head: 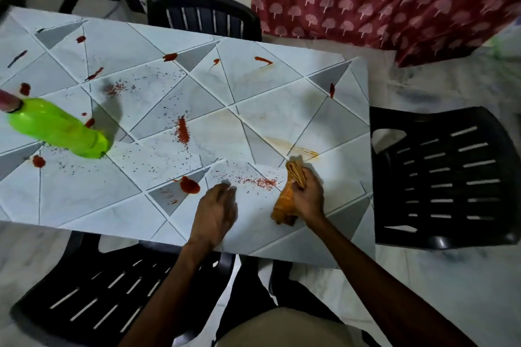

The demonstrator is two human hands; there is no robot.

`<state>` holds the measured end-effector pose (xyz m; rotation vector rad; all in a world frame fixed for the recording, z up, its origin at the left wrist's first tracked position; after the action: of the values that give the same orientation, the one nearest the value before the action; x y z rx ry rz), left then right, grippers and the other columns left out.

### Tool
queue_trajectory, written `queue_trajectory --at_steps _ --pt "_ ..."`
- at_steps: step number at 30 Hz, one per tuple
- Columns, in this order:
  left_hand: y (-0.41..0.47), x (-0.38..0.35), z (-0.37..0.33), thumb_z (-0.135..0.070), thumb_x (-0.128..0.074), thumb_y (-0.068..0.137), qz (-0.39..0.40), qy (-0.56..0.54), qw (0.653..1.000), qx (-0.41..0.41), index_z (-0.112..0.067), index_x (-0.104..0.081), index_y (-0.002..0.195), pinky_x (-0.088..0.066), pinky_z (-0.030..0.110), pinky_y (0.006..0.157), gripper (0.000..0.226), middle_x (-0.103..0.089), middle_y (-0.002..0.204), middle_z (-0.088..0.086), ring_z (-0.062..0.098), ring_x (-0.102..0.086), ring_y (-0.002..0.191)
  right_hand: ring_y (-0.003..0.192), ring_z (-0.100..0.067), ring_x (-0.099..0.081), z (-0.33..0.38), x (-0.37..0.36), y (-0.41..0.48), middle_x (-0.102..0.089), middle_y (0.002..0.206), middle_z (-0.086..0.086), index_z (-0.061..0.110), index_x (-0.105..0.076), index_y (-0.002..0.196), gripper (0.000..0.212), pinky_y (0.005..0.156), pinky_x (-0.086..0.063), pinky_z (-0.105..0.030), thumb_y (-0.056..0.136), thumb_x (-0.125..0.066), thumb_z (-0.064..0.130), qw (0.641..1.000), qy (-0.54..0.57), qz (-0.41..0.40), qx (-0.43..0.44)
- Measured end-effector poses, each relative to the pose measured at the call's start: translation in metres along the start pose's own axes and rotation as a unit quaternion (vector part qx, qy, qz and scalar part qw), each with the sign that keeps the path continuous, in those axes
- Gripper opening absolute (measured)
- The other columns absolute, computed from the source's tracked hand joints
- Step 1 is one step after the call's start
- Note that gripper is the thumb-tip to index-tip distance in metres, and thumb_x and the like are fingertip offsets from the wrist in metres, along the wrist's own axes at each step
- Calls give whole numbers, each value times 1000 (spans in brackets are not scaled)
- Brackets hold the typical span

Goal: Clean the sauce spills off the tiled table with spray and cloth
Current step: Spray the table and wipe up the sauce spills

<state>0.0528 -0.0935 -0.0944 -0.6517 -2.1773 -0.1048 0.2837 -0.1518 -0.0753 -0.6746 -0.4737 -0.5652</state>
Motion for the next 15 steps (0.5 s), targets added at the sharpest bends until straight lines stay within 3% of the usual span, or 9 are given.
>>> queue_trajectory --at_steps 2,3,5,7,9,12,15 --pt "12 13 13 -6 -54 98 -20 -60 996 59 3 -59 126 -34 -2 90 30 -56 126 28 11 -58 99 125 -34 -55 24 -30 0 -56 140 -14 12 -47 146 51 104 -44 -37 97 -60 13 999 -18 18 28" --pt "20 13 26 -9 -57 96 -31 -38 997 65 -7 -65 121 -37 4 95 26 -59 121 23 4 -58 100 128 -34 -52 35 -44 0 -53 142 -16 10 -45 147 52 105 -42 -38 97 -60 13 998 -28 26 39" --pt "30 41 47 -24 -54 97 -86 -21 993 72 -19 -68 113 -46 27 95 22 -63 120 12 18 -59 112 133 -34 -45 60 -73 0 -45 148 -17 7 -40 148 53 107 -37 -35 98 -58 12 996 -46 47 55" --pt "37 63 74 -41 -45 95 -81 87 993 2 -11 -64 122 -49 40 98 45 -59 130 15 33 -56 118 139 -32 -39 83 -103 4 -39 153 -15 7 -36 151 56 109 -29 -30 100 -56 12 993 -59 71 73" --pt "45 85 97 -58 -39 93 -70 165 984 7 -3 -59 127 -51 48 95 68 -56 132 22 40 -53 117 139 -31 -38 108 -131 10 -39 152 -15 8 -34 151 56 110 -28 -27 100 -56 12 990 -65 85 92" --pt "56 104 134 -47 -41 94 -89 184 976 75 -7 -55 129 -49 45 93 55 -54 133 19 39 -54 115 135 -30 -43 144 -170 16 -42 147 -16 8 -36 150 55 109 -35 -31 99 -57 11 987 -62 103 107" --pt "64 115 163 -46 -31 98 -58 208 973 81 -13 -50 134 -45 42 96 52 -50 139 12 33 -49 124 130 -31 -47 175 -202 22 -46 142 -17 7 -39 148 53 106 -38 -32 98 -58 10 981 -63 130 128"
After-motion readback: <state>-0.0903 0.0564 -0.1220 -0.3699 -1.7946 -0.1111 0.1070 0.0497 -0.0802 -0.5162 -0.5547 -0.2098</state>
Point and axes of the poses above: each hand's wrist, its own y-axis towards the middle knuckle, its own x-axis out of the back of the hand, z = x × y, the point moved 2 cm from there along y, towards the middle knuckle
